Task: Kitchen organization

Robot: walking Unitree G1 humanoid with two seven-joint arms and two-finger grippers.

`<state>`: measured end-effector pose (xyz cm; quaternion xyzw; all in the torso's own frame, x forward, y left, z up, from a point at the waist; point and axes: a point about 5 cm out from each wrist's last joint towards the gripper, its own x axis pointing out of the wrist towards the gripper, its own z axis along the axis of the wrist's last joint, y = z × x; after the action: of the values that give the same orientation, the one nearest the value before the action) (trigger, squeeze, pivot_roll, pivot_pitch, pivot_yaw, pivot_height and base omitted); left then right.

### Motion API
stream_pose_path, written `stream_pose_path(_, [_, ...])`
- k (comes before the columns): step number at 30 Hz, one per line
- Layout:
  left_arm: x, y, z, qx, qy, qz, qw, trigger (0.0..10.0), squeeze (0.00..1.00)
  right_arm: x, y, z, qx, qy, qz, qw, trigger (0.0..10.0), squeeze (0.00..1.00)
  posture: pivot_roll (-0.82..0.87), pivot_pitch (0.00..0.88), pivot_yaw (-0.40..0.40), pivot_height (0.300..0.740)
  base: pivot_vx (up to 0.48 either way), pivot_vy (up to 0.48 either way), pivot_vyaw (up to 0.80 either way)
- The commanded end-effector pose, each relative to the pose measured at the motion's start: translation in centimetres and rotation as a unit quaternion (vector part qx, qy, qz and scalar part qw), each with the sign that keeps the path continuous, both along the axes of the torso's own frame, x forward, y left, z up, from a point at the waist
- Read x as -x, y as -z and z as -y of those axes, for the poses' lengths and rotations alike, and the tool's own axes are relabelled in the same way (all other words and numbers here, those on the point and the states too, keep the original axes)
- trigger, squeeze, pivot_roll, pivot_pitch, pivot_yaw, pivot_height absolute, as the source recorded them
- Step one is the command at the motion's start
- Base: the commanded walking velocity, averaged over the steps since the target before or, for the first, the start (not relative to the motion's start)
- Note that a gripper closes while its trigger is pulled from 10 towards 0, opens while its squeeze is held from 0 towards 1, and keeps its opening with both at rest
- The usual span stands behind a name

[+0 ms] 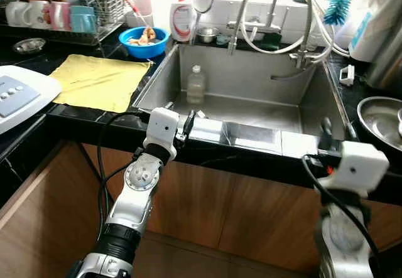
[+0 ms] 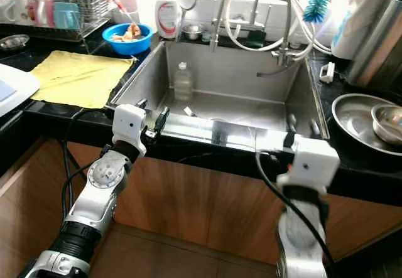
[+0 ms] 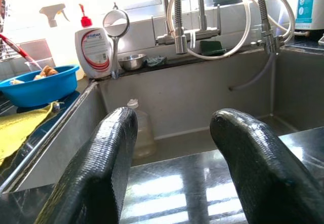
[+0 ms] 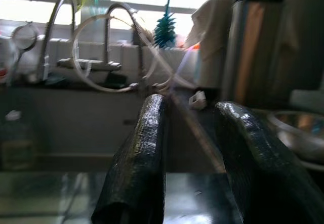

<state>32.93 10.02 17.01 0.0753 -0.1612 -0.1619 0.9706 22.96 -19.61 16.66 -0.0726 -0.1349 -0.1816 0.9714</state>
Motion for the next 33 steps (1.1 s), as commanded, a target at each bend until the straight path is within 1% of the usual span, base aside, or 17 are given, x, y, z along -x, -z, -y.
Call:
stream_pose_path(1, [0.1, -0.4, -0.1, 0.011, -0.005, 0.007, 1.000, 10.0, 0.00, 0.3, -1.0, 0.1, 0.009, 0.011, 0.012, 1.000, 10.0, 0.00, -0.03, 0.000, -0.014, 0.740, 0.000, 0.000, 0.00])
stream_pose_path(3, [0.0, -0.4, -0.1, 0.013, -0.008, 0.007, 1.000, 10.0, 0.00, 0.4, -1.2, 0.2, 0.020, 0.016, 0.007, 1.000, 10.0, 0.00, -0.04, 0.000, -0.016, 0.740, 0.000, 0.000, 0.00])
stream_pose_path(7, [0.0, -0.4, 0.0, 0.015, -0.009, 0.006, 1.000, 10.0, 0.00, 0.0, -1.7, 0.0, 0.005, 0.019, 0.010, 1.000, 10.0, 0.00, -0.04, 0.000, -0.015, 0.740, 0.000, 0.000, -0.69])
stream_pose_path(15, [-0.1, -0.3, 0.0, 0.021, -0.011, 0.003, 1.000, 10.0, 0.00, -1.3, -2.6, -1.4, 0.005, 0.003, 0.020, 1.000, 10.0, 0.00, -0.04, 0.000, -0.016, 0.740, 0.000, 0.000, -0.07])
stream_pose_path(18, [-0.1, -0.3, 0.0, 0.021, -0.009, 0.003, 1.000, 10.0, 0.00, -1.7, -2.6, -2.2, 0.009, -0.008, 0.015, 1.000, 10.0, 0.00, -0.04, 0.000, -0.015, 0.740, 0.000, 0.000, -0.15])
stream_pose_path(19, [-0.1, -0.3, 0.0, 0.021, -0.009, 0.004, 1.000, 10.0, 0.00, -1.8, -2.6, -2.3, -0.001, -0.015, 0.012, 1.000, 10.0, 0.00, -0.04, 0.000, -0.015, 0.740, 0.000, 0.000, -0.69])
stream_pose_path(22, [-0.1, -0.4, 0.0, 0.022, -0.009, 0.004, 1.000, 10.0, 0.00, -1.8, -2.6, -2.3, -0.002, -0.016, 0.010, 1.000, 10.0, 0.00, -0.04, 0.000, -0.012, 0.740, 0.000, 0.000, -0.65])
stream_pose_path(25, [-0.1, -0.4, 0.2, 0.024, -0.007, 0.005, 1.000, 10.0, 0.00, -1.8, -2.8, -2.2, 0.013, -0.007, 0.014, 1.000, 10.0, 0.00, -0.05, 0.000, -0.011, 0.740, 0.085, 0.000, -0.40])
stream_pose_path(28, [0.0, -0.3, 0.2, 0.034, -0.006, 0.002, 0.999, 10.0, 0.00, -1.9, -2.6, -2.0, 0.017, -0.003, 0.011, 1.000, 10.0, 0.00, -0.05, 0.000, -0.010, 0.740, 0.251, 0.000, 0.00])
stream_pose_path(30, [-0.1, -0.2, -0.1, 0.053, -0.015, -0.009, 0.998, 10.0, 0.00, -1.7, -2.2, -2.0, 0.020, -0.007, 0.006, 1.000, 10.0, 0.00, -0.05, 0.000, -0.010, 0.740, 0.251, 0.000, 0.00])
stream_pose_path(32, [-0.2, -0.2, -0.5, 0.065, -0.021, -0.013, 0.998, 10.0, 0.00, -1.4, -1.5, -1.8, 0.030, -0.010, -0.009, 0.999, 10.0, 0.00, -0.05, 0.000, -0.014, 0.740, 0.251, 0.000, 0.00])
stream_pose_path(33, [-0.3, -0.4, -1.0, 0.074, -0.030, -0.012, 0.997, 10.0, 0.00, -0.8, -0.6, -1.6, 0.045, -0.016, -0.026, 0.999, 10.0, 0.00, -0.04, 0.000, -0.019, 0.740, 0.251, 0.000, 0.00])
